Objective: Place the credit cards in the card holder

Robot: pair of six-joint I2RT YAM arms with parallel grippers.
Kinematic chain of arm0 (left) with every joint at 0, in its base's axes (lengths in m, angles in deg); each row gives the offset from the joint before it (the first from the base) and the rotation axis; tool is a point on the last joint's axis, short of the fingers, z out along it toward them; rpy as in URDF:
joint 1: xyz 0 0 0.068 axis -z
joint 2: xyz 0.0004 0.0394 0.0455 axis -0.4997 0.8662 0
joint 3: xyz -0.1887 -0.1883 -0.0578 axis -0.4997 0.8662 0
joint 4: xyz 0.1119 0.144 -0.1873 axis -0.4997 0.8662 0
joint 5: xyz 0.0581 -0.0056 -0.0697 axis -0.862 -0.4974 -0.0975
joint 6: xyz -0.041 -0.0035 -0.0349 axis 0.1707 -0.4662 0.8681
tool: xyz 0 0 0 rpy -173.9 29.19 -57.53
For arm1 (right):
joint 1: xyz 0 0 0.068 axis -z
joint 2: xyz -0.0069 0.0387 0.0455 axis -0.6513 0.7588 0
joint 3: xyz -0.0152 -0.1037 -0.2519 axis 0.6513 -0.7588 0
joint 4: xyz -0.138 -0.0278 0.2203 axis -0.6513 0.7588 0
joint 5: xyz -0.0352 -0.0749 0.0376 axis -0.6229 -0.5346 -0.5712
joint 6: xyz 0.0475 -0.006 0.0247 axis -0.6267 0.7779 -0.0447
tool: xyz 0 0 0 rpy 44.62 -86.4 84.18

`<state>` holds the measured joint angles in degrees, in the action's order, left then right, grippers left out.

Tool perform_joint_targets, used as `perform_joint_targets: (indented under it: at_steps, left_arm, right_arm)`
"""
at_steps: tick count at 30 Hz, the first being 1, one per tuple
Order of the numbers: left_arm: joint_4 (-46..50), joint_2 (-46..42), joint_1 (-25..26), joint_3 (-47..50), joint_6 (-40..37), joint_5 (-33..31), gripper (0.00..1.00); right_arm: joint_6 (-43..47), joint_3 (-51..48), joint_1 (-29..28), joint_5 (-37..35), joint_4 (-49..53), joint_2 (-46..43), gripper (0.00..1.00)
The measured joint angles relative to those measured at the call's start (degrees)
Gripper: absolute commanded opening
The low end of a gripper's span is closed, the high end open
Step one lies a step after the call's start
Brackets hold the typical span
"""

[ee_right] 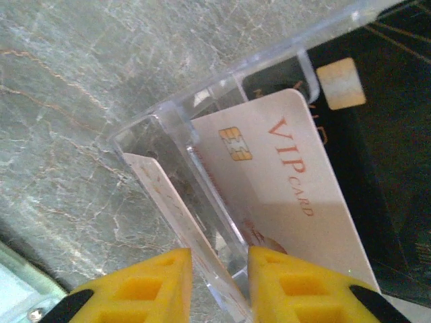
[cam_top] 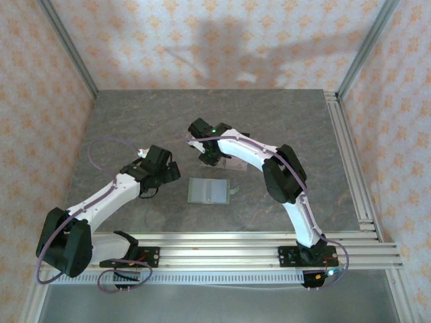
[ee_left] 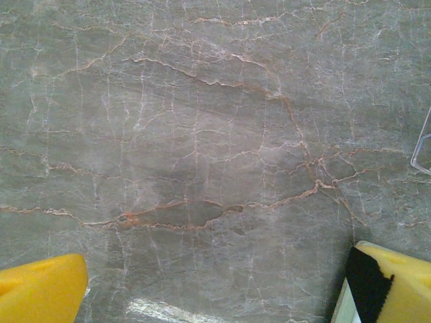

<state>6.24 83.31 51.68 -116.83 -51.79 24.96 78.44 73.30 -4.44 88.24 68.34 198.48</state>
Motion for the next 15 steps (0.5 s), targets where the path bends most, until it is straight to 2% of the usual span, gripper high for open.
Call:
perform_joint_targets:
  at_steps: [8, 15]
  left_arm:
    - [0.0, 0.0, 0.0, 0.3, 0.0, 0.1, 1.0]
    - [-0.1, 0.0, 0.0, 0.3, 0.0, 0.1, 1.0]
  right_arm:
    - [0.4, 0.0, 0.0, 1.6, 0.9, 0.0, 0.27]
    - [1.2, 1.1, 0.0, 0.1, 1.3, 0.8, 0.2]
